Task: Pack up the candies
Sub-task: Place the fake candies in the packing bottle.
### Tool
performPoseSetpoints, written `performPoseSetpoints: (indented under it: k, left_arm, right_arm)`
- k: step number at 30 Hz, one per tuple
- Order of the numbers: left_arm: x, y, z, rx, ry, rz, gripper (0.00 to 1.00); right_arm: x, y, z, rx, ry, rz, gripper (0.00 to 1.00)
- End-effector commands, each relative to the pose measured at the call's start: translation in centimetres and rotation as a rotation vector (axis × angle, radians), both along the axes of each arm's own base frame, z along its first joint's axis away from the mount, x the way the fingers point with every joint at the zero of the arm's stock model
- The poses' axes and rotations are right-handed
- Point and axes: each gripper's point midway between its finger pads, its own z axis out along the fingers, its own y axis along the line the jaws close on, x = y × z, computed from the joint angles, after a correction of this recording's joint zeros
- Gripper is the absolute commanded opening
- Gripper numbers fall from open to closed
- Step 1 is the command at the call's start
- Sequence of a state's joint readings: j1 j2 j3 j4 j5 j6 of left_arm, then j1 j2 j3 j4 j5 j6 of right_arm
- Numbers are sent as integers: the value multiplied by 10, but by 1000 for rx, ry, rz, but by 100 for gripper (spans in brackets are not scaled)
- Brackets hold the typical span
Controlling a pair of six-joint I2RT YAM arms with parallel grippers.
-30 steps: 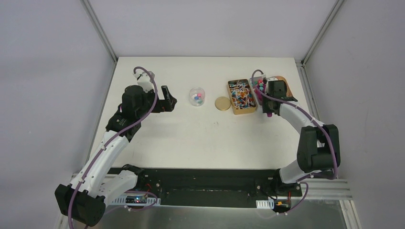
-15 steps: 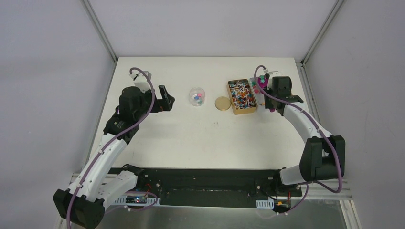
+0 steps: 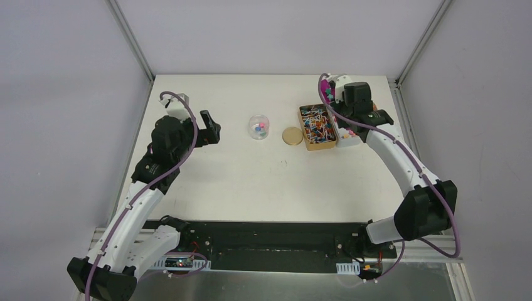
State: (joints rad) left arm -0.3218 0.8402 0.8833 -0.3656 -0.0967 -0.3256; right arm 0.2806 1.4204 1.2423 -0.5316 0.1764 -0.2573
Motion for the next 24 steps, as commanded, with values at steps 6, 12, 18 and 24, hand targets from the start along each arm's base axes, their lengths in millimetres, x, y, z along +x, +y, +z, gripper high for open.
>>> performPoseSetpoints:
  k: [6, 12, 18, 24]
  left_arm:
    - [-2, 23, 14, 15, -44, 126, 99]
    - [-3, 33, 19, 20, -52, 181, 99]
    - [-6, 45, 23, 22, -61, 244, 99]
    - [-7, 50, 23, 28, -59, 275, 99]
  right_arm:
    - [4, 53, 22, -171, -38, 164, 0]
    - [-7, 89, 18, -315, -44, 311, 0]
    - [-9, 106, 13, -486, -45, 385, 0]
    - [-9, 127, 19, -543, -66, 429, 0]
